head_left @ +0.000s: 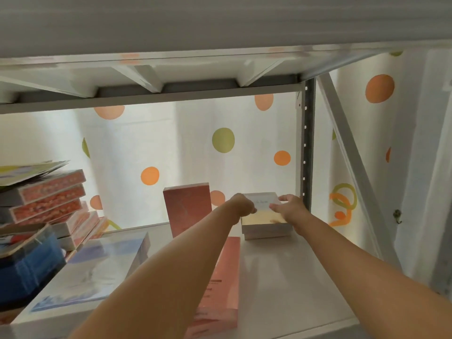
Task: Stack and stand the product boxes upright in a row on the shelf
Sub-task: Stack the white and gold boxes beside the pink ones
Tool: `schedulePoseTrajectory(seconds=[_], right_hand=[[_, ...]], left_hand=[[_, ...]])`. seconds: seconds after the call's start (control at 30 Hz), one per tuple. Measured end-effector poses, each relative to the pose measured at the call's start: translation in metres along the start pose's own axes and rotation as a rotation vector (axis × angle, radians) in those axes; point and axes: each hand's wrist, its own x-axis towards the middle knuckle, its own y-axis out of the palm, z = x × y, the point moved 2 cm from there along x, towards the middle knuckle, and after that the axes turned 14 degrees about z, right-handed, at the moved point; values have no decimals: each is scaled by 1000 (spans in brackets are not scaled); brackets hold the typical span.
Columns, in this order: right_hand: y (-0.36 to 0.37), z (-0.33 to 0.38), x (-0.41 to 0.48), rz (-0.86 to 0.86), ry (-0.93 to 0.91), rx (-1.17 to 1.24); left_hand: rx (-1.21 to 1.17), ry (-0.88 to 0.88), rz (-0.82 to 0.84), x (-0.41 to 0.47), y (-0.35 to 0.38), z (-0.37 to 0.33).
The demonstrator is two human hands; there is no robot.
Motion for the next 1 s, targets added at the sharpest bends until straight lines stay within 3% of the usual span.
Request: schedulePoseTrajectory(seconds=[0.2, 0.33, 0.43, 0.5, 0.6, 0.77, 1.0], right_hand=[[3, -7, 4, 30, 35, 74], [-4, 3, -11, -51, -39, 161], [-13, 26, -37, -80, -250, 257], [-23, 39, -59, -71, -389, 391], [-35, 47, -87, -23, -430, 496], [-32, 49, -120, -26, -464, 449], [-38, 61, -151, -61, -550, 440]], left_hand=[[-143, -35, 127, -2, 14, -7], [-218, 43, 41, -8, 10, -9], [-324, 113, -89, -22, 0, -5], [-542, 224, -99, -33, -10, 0], [-775, 475, 81, -53, -21, 6], [-689, 674, 136, -81, -16, 9], [-727, 744, 105, -97, -13, 3]])
